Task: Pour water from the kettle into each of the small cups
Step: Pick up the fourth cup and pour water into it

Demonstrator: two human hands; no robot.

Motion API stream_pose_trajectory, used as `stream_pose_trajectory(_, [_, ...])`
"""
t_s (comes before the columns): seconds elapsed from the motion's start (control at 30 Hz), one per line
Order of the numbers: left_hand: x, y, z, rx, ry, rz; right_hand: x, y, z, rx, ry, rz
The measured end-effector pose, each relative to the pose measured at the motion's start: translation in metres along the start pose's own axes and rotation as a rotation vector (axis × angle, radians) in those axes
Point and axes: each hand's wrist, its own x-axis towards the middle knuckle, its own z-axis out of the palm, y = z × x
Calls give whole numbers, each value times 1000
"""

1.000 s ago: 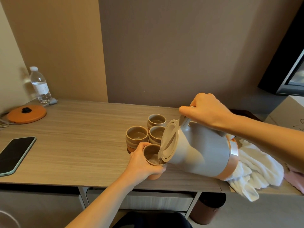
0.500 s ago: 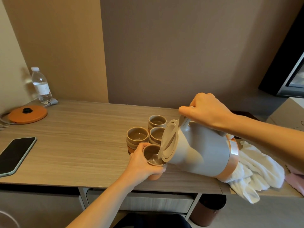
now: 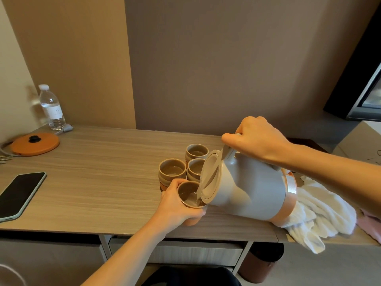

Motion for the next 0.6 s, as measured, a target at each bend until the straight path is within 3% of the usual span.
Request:
stream_pose_trajectory(0.37, [-2,7,-1,1,5,-27,-2,5,-3,-1,67,-12])
stream_pose_trajectory(0.6, [-4,28,-13,-113,-15,-60,-3,25,-13,155,125,126])
